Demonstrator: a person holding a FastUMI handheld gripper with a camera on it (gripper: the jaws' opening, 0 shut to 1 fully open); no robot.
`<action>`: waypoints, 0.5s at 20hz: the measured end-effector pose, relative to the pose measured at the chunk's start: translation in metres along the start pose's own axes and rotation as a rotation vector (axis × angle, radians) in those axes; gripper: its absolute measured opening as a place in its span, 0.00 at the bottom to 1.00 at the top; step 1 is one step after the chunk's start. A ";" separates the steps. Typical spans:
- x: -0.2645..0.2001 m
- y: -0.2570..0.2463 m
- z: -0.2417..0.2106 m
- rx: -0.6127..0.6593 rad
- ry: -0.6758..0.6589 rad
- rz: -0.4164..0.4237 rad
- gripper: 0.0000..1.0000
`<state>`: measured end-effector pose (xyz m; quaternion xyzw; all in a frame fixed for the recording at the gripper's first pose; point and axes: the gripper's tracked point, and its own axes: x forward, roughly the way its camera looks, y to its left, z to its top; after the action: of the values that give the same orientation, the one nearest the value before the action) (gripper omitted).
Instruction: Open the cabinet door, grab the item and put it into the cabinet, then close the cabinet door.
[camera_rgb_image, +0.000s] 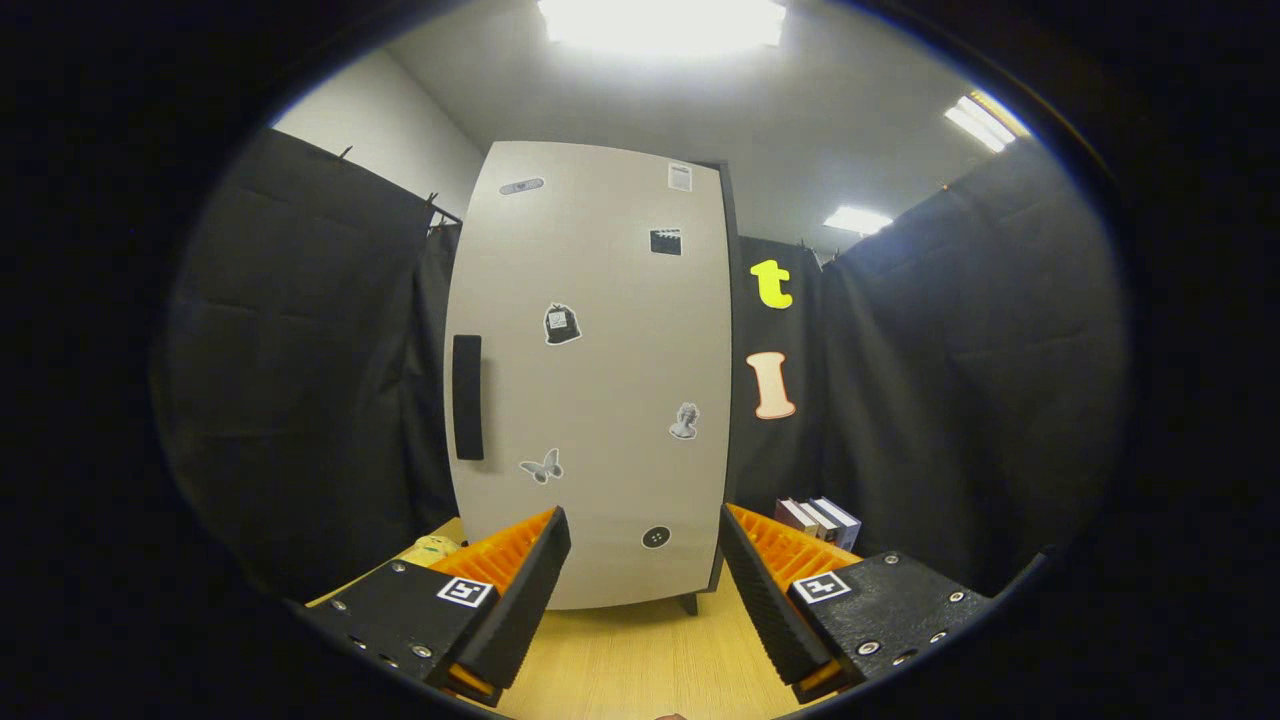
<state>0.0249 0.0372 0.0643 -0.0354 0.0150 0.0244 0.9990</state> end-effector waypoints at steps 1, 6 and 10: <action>-0.004 -0.001 -0.004 0.003 0.005 -0.001 0.93; -0.025 -0.007 -0.028 0.016 0.025 -0.017 0.93; -0.037 -0.015 -0.044 0.022 0.028 -0.050 0.93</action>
<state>-0.0122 0.0169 0.0224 -0.0254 0.0282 -0.0011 0.9993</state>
